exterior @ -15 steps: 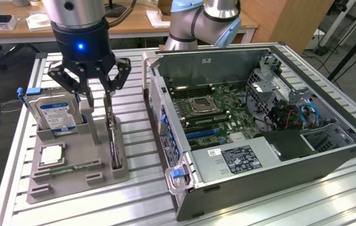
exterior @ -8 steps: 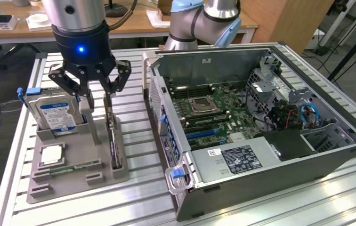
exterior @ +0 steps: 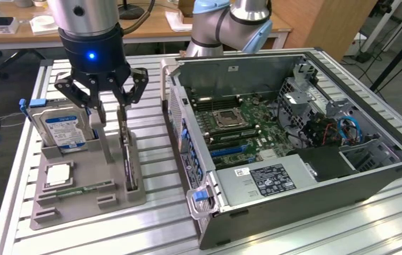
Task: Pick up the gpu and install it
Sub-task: 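Pick up the gpu and move the gpu toward the slot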
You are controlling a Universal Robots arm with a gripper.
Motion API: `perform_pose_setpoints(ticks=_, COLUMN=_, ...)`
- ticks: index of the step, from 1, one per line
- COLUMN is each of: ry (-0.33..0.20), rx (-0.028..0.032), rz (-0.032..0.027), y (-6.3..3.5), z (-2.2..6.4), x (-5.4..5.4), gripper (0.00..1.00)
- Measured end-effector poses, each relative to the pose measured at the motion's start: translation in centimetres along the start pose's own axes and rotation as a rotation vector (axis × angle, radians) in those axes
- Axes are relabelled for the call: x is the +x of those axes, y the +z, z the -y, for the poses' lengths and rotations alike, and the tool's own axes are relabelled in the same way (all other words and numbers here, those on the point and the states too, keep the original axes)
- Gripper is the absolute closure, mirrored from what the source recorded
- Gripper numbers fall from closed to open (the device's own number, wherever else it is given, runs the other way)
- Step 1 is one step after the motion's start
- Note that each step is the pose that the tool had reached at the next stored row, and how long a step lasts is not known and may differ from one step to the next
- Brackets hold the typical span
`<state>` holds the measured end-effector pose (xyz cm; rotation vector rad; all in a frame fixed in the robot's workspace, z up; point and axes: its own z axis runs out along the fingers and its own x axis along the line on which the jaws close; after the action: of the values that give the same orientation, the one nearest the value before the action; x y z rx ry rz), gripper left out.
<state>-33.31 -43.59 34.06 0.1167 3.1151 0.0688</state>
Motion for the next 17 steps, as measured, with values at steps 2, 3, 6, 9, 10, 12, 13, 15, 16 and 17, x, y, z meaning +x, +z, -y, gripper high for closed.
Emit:
perform_pose_setpoints(ticks=2, ry=0.0, rx=-0.0001, rz=0.0001, y=0.0, z=0.0, x=0.0, gripper=0.51)
perform_pose_setpoints(ticks=3, ry=0.0, rx=0.0, rz=0.0, y=0.0, z=0.0, x=0.0, gripper=0.51)
perform_pose_setpoints(ticks=6, ry=0.0, rx=0.0, rz=0.0, y=0.0, z=0.0, x=0.0, gripper=0.51)
perform_pose_setpoints(ticks=9, ry=0.0, rx=0.0, rz=0.0, y=0.0, z=0.0, x=0.0, gripper=0.51)
perform_pose_setpoints(ticks=10, ry=0.0, rx=0.0, rz=0.0, y=0.0, z=0.0, x=0.0, gripper=0.5)
perform_pose_setpoints(ticks=12, ry=0.0, rx=0.0, rz=0.0, y=0.0, z=0.0, x=0.0, gripper=0.45)
perform_pose_setpoints(ticks=13, ry=0.0, rx=0.0, rz=0.0001, y=0.0, z=0.0, x=0.0, gripper=0.45)
perform_pose_setpoints(ticks=15, ry=0.0, rx=0.0, rz=0.0, y=0.0, z=0.0, x=0.0, gripper=0.38)
perform_pose_setpoints(ticks=16, ry=0.0, rx=0.0, rz=0.0, y=0.0, z=0.0, x=0.0, gripper=0.38)
perform_pose_setpoints(ticks=17, ry=0.0, rx=-0.0001, rz=0.0001, y=0.03, z=0.0, x=0.0, gripper=0.38)
